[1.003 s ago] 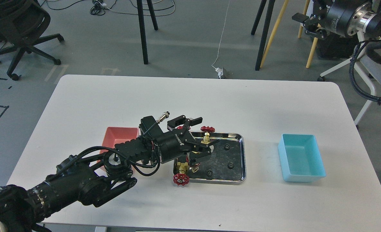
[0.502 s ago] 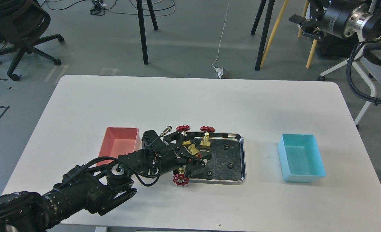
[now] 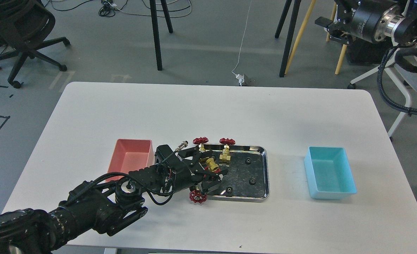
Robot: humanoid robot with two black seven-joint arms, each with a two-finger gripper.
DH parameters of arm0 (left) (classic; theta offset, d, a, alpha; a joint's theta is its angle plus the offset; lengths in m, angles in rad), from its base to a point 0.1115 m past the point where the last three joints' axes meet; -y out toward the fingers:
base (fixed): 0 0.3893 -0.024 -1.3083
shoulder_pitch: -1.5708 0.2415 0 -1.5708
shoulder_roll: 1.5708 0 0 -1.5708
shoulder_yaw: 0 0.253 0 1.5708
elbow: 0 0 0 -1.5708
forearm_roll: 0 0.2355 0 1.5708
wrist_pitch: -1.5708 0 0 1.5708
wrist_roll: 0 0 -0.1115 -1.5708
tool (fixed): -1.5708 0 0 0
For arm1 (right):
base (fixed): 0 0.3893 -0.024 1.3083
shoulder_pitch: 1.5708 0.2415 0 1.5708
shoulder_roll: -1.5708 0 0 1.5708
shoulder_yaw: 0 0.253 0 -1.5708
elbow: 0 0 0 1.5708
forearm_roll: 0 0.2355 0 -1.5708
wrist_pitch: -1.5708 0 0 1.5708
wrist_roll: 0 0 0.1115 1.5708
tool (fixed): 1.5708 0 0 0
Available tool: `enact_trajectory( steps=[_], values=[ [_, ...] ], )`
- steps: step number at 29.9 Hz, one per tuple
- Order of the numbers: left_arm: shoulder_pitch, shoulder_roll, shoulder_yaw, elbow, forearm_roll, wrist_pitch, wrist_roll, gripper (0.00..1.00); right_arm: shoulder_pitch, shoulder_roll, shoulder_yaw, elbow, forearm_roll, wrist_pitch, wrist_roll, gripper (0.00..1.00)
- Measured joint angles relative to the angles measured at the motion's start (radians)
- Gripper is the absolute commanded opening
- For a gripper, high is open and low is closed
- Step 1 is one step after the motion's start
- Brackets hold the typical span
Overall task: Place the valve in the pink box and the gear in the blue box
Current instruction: 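Grasp the brass valve with red handwheel in the tray with left gripper, then lift the valve and carry it over the pink box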
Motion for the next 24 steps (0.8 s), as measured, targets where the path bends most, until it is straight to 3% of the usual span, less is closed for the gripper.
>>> enact_trajectory(
  steps=[6, 9, 16, 24],
  values=[
    [-0.002, 0.005, 0.0, 0.0, 0.0, 0.002, 0.011, 0.25, -0.001, 0.005, 0.0, 0.0, -0.004, 0.0, 0.001, 0.99],
    [0.0, 0.004, 0.0, -0.007, 0.0, 0.004, 0.032, 0.15, -0.002, 0.006, -0.001, 0.0, -0.007, -0.001, 0.002, 0.99],
    [0.002, 0.026, -0.007, -0.031, 0.0, 0.015, 0.045, 0.13, -0.005, 0.025, -0.002, -0.037, -0.009, -0.001, 0.002, 0.99],
    [0.003, 0.197, -0.072, -0.273, -0.036, 0.019, 0.047, 0.14, -0.004, 0.069, -0.002, -0.092, -0.009, 0.002, 0.004, 0.99]
  ],
)
